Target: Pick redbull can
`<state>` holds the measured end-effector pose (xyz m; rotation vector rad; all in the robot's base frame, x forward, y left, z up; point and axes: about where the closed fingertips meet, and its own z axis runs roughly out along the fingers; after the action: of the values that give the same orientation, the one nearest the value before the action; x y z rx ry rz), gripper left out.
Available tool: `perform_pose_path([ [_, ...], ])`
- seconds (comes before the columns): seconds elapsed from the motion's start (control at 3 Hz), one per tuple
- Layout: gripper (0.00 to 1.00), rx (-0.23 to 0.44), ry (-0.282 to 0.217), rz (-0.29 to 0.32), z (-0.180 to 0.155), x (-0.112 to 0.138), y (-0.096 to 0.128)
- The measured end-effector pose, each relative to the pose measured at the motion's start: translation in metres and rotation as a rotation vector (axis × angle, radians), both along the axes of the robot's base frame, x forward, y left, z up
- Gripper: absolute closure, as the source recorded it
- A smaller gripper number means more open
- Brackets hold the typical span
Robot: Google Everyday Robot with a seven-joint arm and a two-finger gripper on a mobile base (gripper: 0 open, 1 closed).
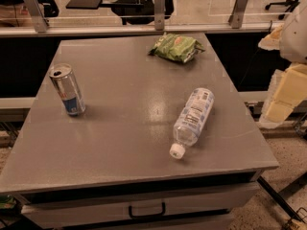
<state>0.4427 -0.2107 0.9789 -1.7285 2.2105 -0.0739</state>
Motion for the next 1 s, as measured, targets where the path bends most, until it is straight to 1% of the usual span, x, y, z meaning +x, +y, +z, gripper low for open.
perform_pose_path([
  [0.33, 0.00, 0.054, -0.018, 0.021, 0.000, 0.019, 0.021],
  [0.67, 0.00, 0.130, -0.060, 0.044, 0.000, 0.045, 0.050],
  [1.0, 0.00, 0.204, -0.093, 0.071, -0.004, 0.074, 0.088],
])
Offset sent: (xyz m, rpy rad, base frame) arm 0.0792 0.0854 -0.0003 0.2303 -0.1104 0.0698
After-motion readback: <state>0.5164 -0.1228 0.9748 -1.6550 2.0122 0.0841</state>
